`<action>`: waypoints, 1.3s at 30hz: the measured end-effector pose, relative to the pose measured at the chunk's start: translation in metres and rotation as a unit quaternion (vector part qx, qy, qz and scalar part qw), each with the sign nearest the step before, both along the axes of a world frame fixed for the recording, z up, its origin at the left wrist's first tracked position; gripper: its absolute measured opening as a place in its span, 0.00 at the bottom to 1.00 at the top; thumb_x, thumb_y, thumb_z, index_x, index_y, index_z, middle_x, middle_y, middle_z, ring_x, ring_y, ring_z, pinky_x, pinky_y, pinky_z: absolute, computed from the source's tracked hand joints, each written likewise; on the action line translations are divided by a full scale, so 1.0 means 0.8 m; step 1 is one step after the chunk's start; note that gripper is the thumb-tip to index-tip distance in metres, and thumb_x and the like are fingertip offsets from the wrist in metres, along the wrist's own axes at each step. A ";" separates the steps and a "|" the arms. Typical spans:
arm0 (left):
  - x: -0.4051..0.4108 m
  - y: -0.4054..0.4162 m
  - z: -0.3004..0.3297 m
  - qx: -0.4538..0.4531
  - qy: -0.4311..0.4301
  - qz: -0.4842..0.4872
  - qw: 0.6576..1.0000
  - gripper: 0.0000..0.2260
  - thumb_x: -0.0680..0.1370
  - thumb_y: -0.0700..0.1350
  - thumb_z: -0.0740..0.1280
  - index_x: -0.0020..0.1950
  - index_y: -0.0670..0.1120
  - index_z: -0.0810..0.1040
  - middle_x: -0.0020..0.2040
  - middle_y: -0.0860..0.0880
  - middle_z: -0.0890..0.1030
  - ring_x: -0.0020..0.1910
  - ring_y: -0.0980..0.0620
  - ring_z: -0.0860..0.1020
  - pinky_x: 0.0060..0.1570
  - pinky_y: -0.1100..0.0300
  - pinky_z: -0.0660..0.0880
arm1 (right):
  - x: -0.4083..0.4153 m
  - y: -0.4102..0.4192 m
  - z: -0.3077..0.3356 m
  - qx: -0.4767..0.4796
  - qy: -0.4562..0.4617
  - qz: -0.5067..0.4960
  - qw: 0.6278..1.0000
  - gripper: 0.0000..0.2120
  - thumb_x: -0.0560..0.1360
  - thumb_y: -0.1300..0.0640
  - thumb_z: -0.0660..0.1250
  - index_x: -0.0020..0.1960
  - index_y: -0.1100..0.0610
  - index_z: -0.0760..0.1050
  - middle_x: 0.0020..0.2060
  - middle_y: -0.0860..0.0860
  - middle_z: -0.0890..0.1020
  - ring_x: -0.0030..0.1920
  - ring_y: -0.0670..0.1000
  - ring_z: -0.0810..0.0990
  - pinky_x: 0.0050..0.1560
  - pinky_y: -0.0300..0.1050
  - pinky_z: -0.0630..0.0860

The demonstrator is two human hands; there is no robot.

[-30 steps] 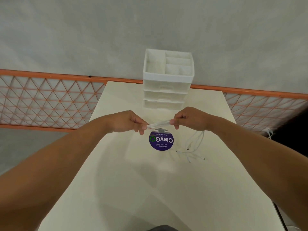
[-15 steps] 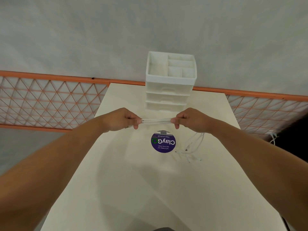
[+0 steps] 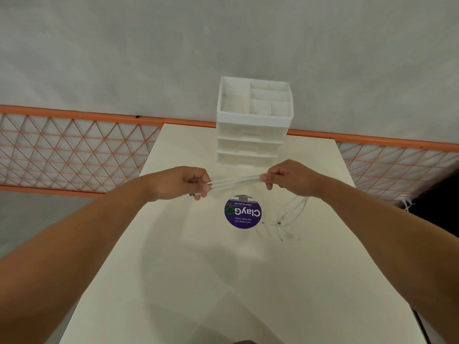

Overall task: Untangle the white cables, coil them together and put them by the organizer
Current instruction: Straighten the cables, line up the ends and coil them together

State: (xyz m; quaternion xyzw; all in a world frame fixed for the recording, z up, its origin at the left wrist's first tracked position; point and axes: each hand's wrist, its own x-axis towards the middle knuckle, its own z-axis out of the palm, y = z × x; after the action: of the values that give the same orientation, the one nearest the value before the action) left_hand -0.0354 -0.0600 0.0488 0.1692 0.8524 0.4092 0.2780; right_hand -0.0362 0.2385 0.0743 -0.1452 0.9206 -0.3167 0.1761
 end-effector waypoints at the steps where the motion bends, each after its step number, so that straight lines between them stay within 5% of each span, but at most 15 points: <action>1: 0.001 -0.002 -0.001 -0.005 -0.015 -0.014 1.000 0.05 0.80 0.45 0.66 0.49 0.46 0.79 0.42 0.52 0.81 0.41 0.56 0.77 0.45 0.60 0.71 | 0.000 -0.001 0.003 0.001 -0.001 0.002 1.000 0.19 0.78 0.47 0.63 0.39 0.60 0.80 0.21 0.44 0.64 0.22 0.43 0.62 0.28 0.32 0.60; 6: -0.018 -0.010 -0.013 -0.062 0.011 0.019 0.998 0.01 0.78 0.43 0.69 0.47 0.48 0.81 0.39 0.51 0.78 0.38 0.53 0.73 0.42 0.60 0.68 | 0.008 -0.023 0.005 -0.036 -0.024 0.025 0.999 0.17 0.78 0.49 0.64 0.39 0.61 0.80 0.21 0.43 0.64 0.23 0.42 0.64 0.25 0.28 0.61; 10: -0.024 -0.005 -0.002 -0.173 0.019 -0.030 0.984 0.12 0.77 0.37 0.67 0.59 0.49 0.78 0.54 0.54 0.79 0.46 0.55 0.76 0.40 0.70 0.70 | 0.011 -0.043 0.007 -0.015 -0.015 0.047 0.999 0.17 0.78 0.48 0.63 0.36 0.57 0.79 0.21 0.44 0.65 0.24 0.44 0.63 0.27 0.31 0.62; 12: -0.023 0.009 0.009 -0.147 0.001 -0.022 0.989 0.23 0.75 0.33 0.66 0.67 0.51 0.74 0.62 0.58 0.74 0.59 0.56 0.74 0.48 0.68 0.70 | 0.010 -0.054 0.008 0.003 -0.007 0.061 0.998 0.18 0.78 0.46 0.63 0.36 0.56 0.79 0.24 0.47 0.67 0.29 0.46 0.66 0.32 0.36 0.63; 14: -0.020 0.039 0.023 -0.018 -0.010 0.019 1.000 0.22 0.73 0.33 0.64 0.65 0.48 0.73 0.65 0.55 0.75 0.65 0.55 0.72 0.57 0.62 0.69 | 0.011 -0.067 0.009 0.021 0.000 0.076 0.997 0.18 0.78 0.46 0.62 0.37 0.57 0.80 0.27 0.49 0.70 0.32 0.49 0.69 0.36 0.42 0.65; 17: -0.009 0.089 0.036 0.181 -0.064 0.092 0.977 0.11 0.70 0.40 0.58 0.51 0.42 0.72 0.47 0.44 0.82 0.48 0.46 0.80 0.53 0.57 0.73 | 0.012 -0.081 0.012 0.025 0.003 0.083 0.996 0.18 0.79 0.48 0.61 0.39 0.58 0.80 0.29 0.49 0.73 0.34 0.49 0.72 0.38 0.41 0.66; 20: 0.007 0.114 0.027 0.147 -0.041 0.089 0.984 0.12 0.79 0.47 0.53 0.43 0.43 0.71 0.30 0.49 0.80 0.32 0.50 0.76 0.36 0.58 0.69 | 0.013 -0.079 0.016 0.001 -0.022 0.086 0.996 0.16 0.81 0.52 0.57 0.42 0.54 0.80 0.34 0.45 0.80 0.33 0.41 0.73 0.40 0.34 0.67; 24: 0.009 0.113 0.009 0.118 0.069 0.060 0.989 0.20 0.83 0.50 0.53 0.38 0.42 0.75 0.32 0.46 0.78 0.29 0.51 0.71 0.37 0.58 0.67 | 0.020 -0.064 0.017 -0.047 -0.067 0.057 0.995 0.15 0.81 0.54 0.57 0.40 0.52 0.78 0.29 0.42 0.80 0.26 0.39 0.71 0.32 0.27 0.67; 30: 0.011 0.105 0.020 0.145 0.011 0.046 0.988 0.16 0.82 0.43 0.61 0.39 0.36 0.79 0.35 0.46 0.78 0.30 0.50 0.68 0.32 0.63 0.66 | 0.022 -0.043 0.015 -0.096 -0.074 -0.037 0.992 0.10 0.75 0.57 0.68 0.42 0.64 0.81 0.32 0.56 0.84 0.21 0.42 0.68 0.26 0.34 0.66; 36: 0.017 0.092 0.018 0.089 0.024 0.012 0.996 0.13 0.80 0.45 0.65 0.44 0.36 0.79 0.28 0.49 0.70 0.29 0.53 0.65 0.34 0.61 0.64 | 0.028 -0.032 0.016 -0.085 -0.121 0.025 0.989 0.09 0.78 0.57 0.65 0.49 0.62 0.81 0.43 0.54 0.86 0.28 0.47 0.75 0.30 0.35 0.72; 39: 0.019 0.089 0.015 0.104 0.035 0.023 0.994 0.11 0.79 0.45 0.67 0.47 0.37 0.82 0.25 0.56 0.70 0.27 0.59 0.66 0.33 0.66 0.64 | 0.031 -0.035 0.014 -0.061 -0.085 0.009 0.994 0.10 0.77 0.57 0.64 0.46 0.63 0.80 0.36 0.54 0.85 0.23 0.46 0.73 0.27 0.34 0.70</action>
State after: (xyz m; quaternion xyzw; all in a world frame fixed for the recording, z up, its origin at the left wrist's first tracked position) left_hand -0.0206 0.0110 0.0610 0.1921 0.8178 0.4960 0.2198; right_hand -0.0117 0.2104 0.0857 -0.1363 0.8799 -0.3820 0.2477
